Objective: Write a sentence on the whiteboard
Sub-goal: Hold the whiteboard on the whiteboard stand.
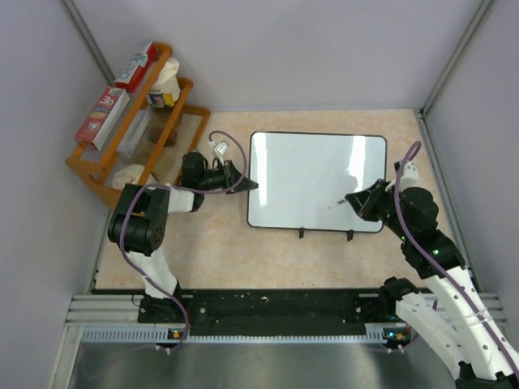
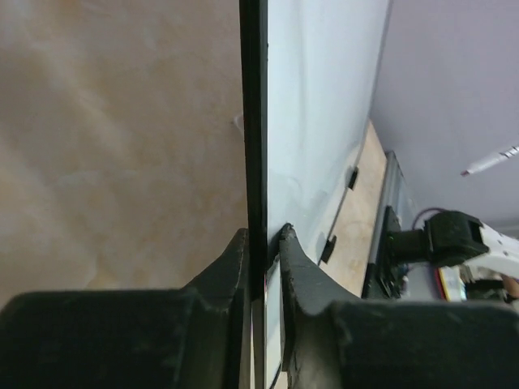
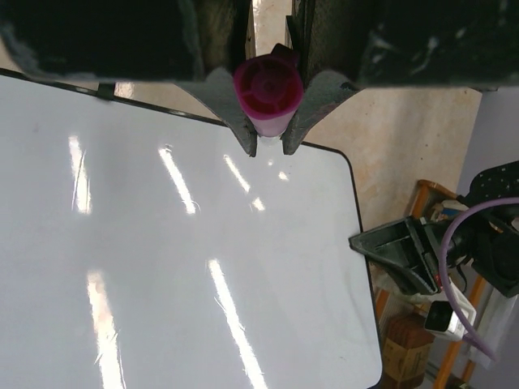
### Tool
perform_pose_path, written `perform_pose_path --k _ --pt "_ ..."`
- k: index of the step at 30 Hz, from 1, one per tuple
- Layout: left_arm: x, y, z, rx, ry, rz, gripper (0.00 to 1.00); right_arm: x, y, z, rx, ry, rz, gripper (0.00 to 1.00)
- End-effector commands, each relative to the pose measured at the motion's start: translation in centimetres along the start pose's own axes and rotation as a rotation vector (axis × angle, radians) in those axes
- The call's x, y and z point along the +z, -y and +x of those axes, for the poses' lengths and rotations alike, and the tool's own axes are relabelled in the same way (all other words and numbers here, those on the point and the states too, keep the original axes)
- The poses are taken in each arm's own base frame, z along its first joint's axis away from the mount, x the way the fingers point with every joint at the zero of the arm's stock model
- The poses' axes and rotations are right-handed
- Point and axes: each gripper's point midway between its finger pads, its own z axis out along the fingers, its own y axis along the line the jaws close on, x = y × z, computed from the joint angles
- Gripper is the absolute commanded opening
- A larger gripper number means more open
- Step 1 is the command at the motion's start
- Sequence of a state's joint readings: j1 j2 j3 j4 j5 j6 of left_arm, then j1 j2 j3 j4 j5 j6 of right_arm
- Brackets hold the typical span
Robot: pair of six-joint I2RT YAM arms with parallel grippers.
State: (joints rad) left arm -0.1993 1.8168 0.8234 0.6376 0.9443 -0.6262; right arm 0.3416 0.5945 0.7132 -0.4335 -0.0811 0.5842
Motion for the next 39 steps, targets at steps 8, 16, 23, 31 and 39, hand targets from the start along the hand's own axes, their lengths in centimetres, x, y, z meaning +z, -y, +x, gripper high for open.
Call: perform_pose_path --k 8,16,23,31,39 --pt "0.8 4.6 -1.2 0.139 0.042 0.195 0.0 -0.6 -0.7 -1.5 -0.013 0.063 -0.033 0.0" --pt "2.3 5.2 -0.4 0.158 0.016 0.258 0.0 -0.6 -0.7 -1.4 -0.013 0.063 -0.033 0.0" --pt "2.4 6.2 -0.1 0.173 0.055 0.302 0.0 -0.6 -0.7 -1.3 -0.014 0.06 -0.035 0.0" --pt "1.5 9.2 -1.1 0.281 0.028 0.381 0.0 -0.6 -0.7 -1.3 -0.019 0.058 -0.039 0.0" --pt "1.4 10.9 -1.2 0.366 0.094 0.493 0.0 -0.5 -0.8 -1.2 -0.019 0.054 -0.045 0.0"
